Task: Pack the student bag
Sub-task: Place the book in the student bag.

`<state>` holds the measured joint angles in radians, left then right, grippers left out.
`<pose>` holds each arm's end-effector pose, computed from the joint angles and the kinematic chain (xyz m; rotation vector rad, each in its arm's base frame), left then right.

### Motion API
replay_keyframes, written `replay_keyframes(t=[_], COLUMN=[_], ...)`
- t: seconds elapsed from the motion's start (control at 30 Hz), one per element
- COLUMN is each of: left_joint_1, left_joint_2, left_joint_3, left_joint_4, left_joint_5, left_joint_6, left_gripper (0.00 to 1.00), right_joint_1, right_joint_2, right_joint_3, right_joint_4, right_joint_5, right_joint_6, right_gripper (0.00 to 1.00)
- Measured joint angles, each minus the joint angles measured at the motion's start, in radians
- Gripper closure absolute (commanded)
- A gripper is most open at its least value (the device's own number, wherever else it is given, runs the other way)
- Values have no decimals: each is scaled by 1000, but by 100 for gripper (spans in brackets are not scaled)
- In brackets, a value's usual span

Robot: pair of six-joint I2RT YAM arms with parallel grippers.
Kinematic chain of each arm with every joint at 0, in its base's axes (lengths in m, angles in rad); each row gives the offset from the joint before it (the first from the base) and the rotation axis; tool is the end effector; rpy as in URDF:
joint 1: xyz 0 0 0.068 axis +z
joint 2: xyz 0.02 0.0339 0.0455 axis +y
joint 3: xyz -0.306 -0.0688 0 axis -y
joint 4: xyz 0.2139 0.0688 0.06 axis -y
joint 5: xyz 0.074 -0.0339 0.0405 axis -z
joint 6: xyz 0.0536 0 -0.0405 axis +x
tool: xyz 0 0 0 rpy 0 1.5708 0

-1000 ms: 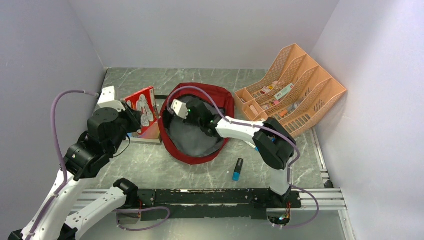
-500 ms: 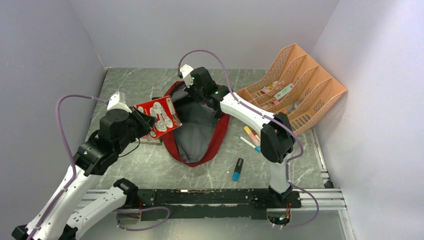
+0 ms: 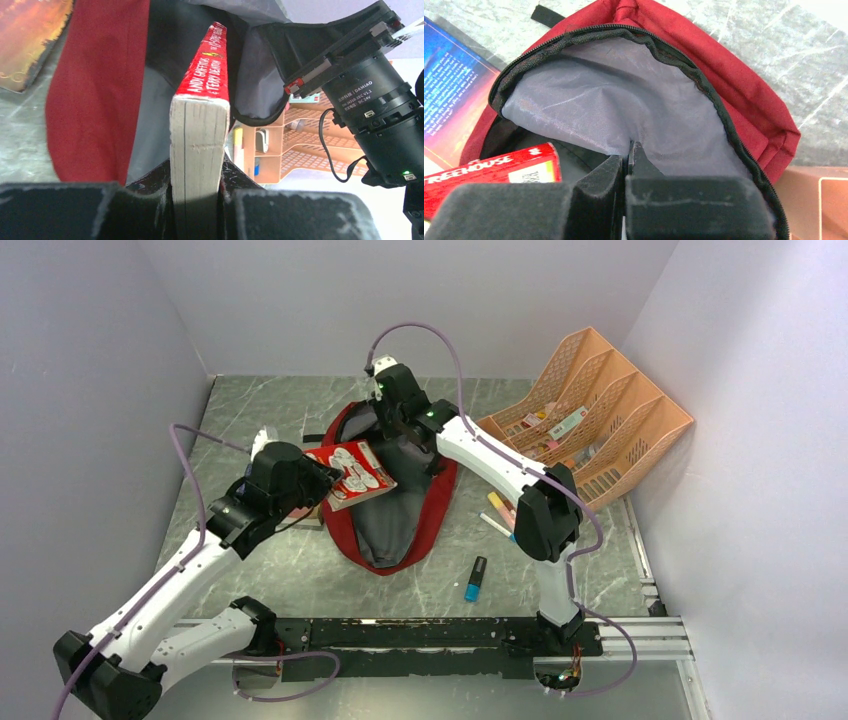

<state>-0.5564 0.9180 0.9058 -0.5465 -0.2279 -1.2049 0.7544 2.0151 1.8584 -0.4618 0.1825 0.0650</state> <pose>0.1387 -0.0720 0.3471 -0.8391 2.0554 -0.7854 0.3531 0.3185 0.3422 -0.6420 2.0937 0.2658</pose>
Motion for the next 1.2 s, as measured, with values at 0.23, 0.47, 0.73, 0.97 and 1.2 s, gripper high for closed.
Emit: replay_keyframes(t=[0.23,0.47,0.73,0.97,1.2], left_joint_1=[-34,-75,-81,-43,58], left_joint_2=[53,215,395,507,581], left_joint_3=[-99,-122,-105,-15,68], left_joint_4=[192,384,582,639,694], left_joint_5=[-21,-77,-148,-137,-64], left_joint_6=[-97,-142,-122,-35,51], left_gripper=[95,95,95,95,95], right_joint_1=[-7,-16,-16,-17,-19], right_joint_2=[15,17,14,-11,-55], right_joint_3=[66,105,97,74,60], right_joint_4=[-46,-84,-90,-119,-169], right_joint_5=[1,-8,-17,-14,-35], right_joint_6=[113,186,222,227,237], right_gripper=[100,100,100,100,100])
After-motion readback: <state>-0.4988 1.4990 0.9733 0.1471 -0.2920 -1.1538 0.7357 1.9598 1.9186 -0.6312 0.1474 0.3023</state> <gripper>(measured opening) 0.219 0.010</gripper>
